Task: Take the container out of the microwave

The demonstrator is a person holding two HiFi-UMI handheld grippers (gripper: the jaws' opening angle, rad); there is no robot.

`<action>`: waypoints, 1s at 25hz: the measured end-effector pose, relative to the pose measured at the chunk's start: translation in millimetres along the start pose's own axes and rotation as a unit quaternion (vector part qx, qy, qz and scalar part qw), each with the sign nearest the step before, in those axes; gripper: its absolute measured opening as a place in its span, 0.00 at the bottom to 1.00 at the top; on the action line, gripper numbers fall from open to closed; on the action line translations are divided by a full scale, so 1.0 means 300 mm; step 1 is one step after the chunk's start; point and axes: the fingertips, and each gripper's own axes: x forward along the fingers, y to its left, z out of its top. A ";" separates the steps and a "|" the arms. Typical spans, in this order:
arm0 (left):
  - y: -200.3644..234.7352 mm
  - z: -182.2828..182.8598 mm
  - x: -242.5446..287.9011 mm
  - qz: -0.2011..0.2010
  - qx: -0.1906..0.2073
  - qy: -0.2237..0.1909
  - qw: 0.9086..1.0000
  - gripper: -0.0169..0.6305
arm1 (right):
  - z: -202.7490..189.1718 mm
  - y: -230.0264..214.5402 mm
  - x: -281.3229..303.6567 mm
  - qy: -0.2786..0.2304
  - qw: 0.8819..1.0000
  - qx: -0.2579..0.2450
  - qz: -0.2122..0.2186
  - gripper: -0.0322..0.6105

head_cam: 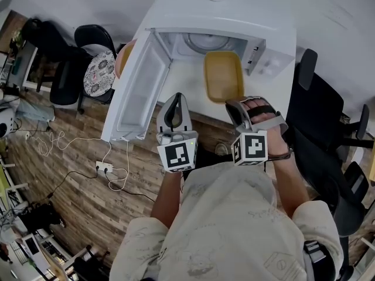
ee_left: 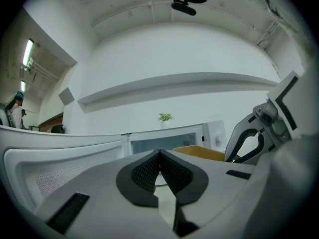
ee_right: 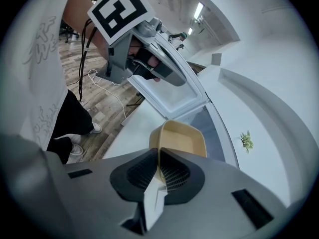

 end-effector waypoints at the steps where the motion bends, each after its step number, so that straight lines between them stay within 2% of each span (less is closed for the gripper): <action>1: 0.002 0.007 -0.002 0.003 0.003 -0.005 1.000 0.04 | 0.001 -0.003 0.002 -0.001 1.000 -0.001 -0.002 0.10; 8: -0.004 0.064 -0.028 0.013 0.021 -0.039 0.999 0.04 | 0.006 -0.029 0.010 -0.011 1.000 -0.010 -0.015 0.10; 25: 0.043 0.058 -0.022 0.029 0.021 -0.038 0.999 0.04 | 0.039 -0.053 0.051 -0.025 1.000 -0.015 -0.010 0.10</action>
